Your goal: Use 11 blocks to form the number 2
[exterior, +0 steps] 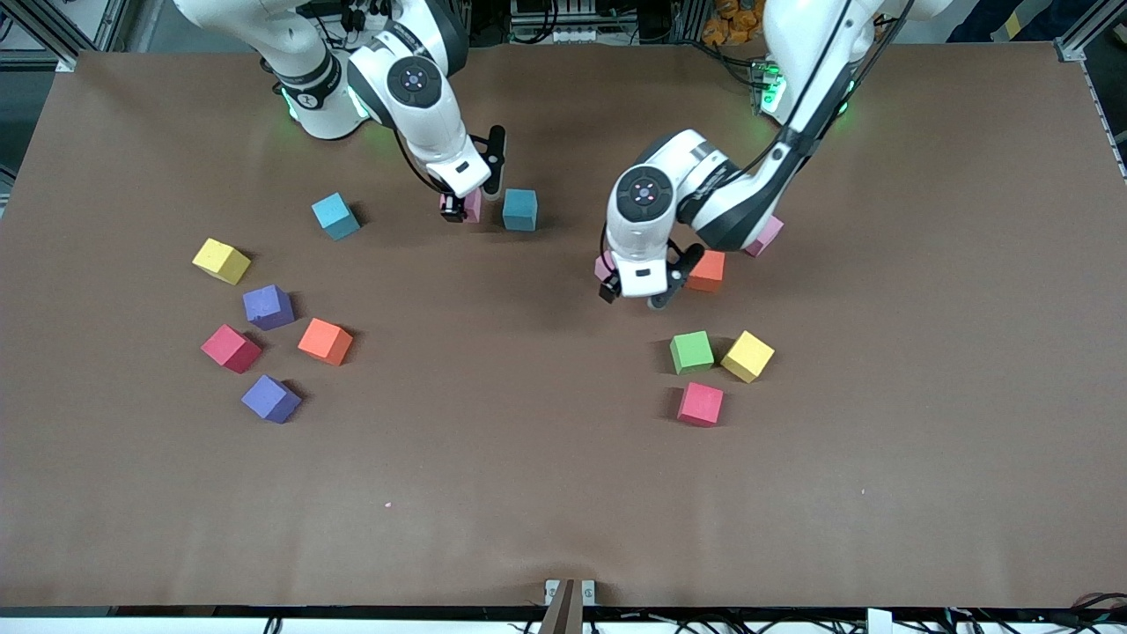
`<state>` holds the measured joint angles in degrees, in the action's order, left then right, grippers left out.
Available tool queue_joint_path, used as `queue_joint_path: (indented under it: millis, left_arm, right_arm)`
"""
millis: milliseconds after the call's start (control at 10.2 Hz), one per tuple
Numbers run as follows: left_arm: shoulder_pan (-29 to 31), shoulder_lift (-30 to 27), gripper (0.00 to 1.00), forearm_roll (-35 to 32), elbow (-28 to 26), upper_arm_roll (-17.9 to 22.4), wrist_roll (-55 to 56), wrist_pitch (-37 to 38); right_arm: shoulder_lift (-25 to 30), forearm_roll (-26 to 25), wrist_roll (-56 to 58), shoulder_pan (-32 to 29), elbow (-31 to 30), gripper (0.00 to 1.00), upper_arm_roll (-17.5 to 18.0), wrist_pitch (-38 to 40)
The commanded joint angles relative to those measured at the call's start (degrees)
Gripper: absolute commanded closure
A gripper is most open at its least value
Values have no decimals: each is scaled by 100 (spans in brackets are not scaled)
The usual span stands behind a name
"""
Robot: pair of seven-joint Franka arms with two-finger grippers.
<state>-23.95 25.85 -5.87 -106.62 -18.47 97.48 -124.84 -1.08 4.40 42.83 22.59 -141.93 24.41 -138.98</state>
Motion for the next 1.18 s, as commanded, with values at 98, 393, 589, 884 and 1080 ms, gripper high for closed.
queue_joint_path:
  millis: [98, 393, 589, 884, 1080]
  left_arm:
    - [92, 86, 0, -169, -105, -26, -62, 83]
    - [5, 280, 0, -152, -149, -34, -27, -232]
    - [-22, 421, 0, -117, -140, -34, 165, -724]
    - [-109, 482, 0, -117, -166, -34, 263, -972]
    - [-276, 518, 0, -143, -367, -34, 263, -972]
  right_arm:
    - [-428, -45, -125, -203, -211, 63, 204, -683]
    - [-585, -27, -634, -185, -291, 63, 344, -849]
    - [-875, -27, -636, -124, -291, 63, 345, -1235]
    - [-982, -36, -636, -1, -300, 63, 336, -1430]
    - [-982, -45, -636, -1, -300, 63, 345, -1457]
